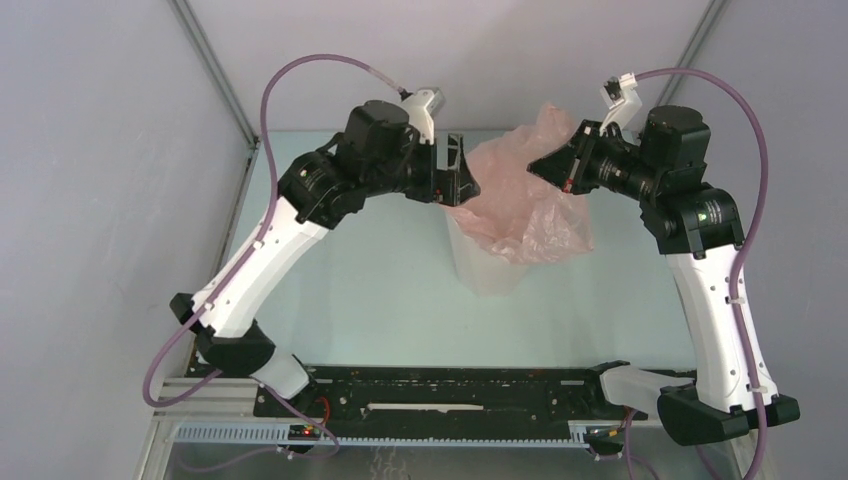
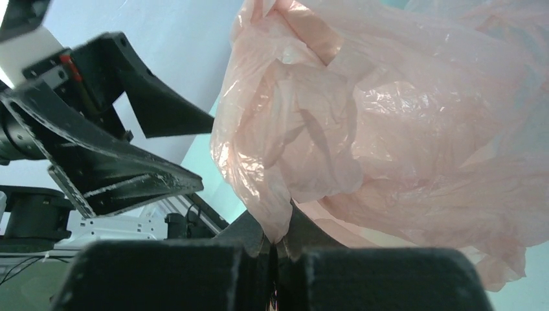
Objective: Put the trash bags into the trash bin
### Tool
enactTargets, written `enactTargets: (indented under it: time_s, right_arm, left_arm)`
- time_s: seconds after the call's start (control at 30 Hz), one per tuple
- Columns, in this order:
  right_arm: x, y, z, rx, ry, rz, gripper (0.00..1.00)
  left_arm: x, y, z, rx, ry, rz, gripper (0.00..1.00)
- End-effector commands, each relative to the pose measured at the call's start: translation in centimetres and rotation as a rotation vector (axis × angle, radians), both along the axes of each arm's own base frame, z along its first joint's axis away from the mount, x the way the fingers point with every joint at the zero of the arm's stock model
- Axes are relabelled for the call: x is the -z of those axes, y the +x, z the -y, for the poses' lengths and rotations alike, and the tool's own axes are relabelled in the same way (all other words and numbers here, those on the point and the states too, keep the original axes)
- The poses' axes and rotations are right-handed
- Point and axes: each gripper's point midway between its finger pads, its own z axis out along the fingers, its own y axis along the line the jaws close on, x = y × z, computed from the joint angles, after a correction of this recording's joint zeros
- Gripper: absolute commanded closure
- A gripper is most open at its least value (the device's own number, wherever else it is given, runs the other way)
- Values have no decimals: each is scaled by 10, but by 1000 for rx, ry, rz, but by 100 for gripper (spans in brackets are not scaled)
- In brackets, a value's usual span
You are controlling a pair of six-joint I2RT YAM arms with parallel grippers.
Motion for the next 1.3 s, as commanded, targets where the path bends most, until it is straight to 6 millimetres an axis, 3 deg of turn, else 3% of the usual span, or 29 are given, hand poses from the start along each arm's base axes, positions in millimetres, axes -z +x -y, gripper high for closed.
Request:
enactTargets:
  time_s: [0.0, 0.23, 0.43, 0.53, 0.63, 0.77, 0.93, 1.13, 1.27]
  right_arm:
    - [-19, -6, 2, 2, -3, 68, 100]
    - [-19, -13, 2, -7, 1, 64, 100]
    - [-20, -14, 1, -2, 23, 63, 100]
    - [-16, -8, -8, -7, 30, 59, 100]
    - [-8, 2, -19, -11, 22, 47, 100]
    - [-5, 13, -32, -26, 4, 33, 100]
    - [2, 22, -32, -13, -22, 34, 100]
    - [6, 35, -36, -7, -60, 34, 100]
    - [-13, 50, -32, 29, -117, 107, 100]
  left_arm:
    - [32, -6, 0, -1, 49, -49, 13]
    - [63, 8, 18, 24, 172, -32, 32]
    - [93, 18, 49, 74, 273, -22, 35]
    - [120, 18, 66, 115, 290, -85, 41]
    - [131, 15, 67, 128, 298, -106, 45]
    - [91, 11, 55, 109, 231, -33, 42]
    - [27, 3, 42, 94, 106, 48, 27]
    - [4, 3, 15, 35, 64, 67, 25]
    - [-4, 3, -4, -11, 12, 62, 22]
